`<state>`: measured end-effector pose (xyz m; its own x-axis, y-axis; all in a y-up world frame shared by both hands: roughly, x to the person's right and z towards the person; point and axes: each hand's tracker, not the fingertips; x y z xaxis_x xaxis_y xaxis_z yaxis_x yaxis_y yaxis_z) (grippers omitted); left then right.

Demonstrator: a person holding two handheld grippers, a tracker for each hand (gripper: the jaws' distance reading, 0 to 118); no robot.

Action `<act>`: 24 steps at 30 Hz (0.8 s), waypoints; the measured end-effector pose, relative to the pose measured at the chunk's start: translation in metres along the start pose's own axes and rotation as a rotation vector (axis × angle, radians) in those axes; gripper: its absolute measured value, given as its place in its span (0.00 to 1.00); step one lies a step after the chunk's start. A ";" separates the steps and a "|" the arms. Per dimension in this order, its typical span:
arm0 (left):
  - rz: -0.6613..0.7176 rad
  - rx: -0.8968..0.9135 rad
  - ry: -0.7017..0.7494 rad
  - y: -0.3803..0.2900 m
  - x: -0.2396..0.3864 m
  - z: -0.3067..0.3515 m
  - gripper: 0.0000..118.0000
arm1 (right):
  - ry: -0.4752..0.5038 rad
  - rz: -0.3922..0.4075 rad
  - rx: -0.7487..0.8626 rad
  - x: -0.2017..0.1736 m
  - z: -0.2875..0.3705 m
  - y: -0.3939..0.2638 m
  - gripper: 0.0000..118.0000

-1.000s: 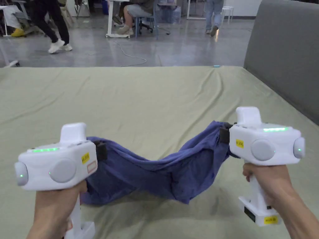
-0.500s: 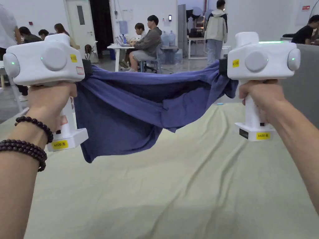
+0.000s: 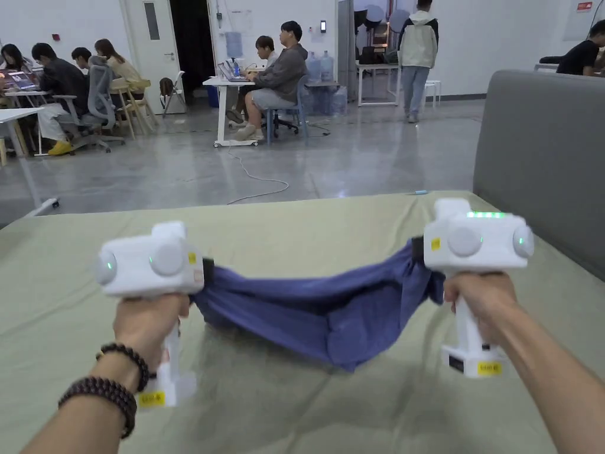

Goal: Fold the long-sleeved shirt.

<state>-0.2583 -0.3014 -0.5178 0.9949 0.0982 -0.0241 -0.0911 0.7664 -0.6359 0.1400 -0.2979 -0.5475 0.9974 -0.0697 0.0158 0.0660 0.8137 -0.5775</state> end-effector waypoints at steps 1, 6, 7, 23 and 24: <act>0.007 -0.042 0.013 -0.017 0.000 -0.011 0.12 | 0.003 -0.007 -0.036 0.001 -0.009 -0.016 0.08; -0.004 -0.102 0.006 -0.053 -0.005 -0.016 0.12 | 0.005 0.006 -0.079 0.007 -0.030 -0.047 0.09; -0.014 -0.097 0.008 -0.057 -0.005 -0.011 0.12 | 0.005 0.010 -0.076 0.009 -0.026 -0.050 0.09; 0.050 -0.183 0.020 -0.253 -0.012 0.126 0.12 | -0.022 0.093 -0.183 0.011 0.127 -0.226 0.08; 0.043 -0.217 0.024 -0.269 -0.018 0.119 0.12 | -0.023 0.087 -0.223 0.014 0.126 -0.238 0.09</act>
<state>-0.2565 -0.4342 -0.2545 0.9913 0.1105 -0.0712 -0.1241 0.6068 -0.7851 0.1417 -0.4196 -0.3069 0.9996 0.0104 -0.0244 -0.0251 0.6680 -0.7437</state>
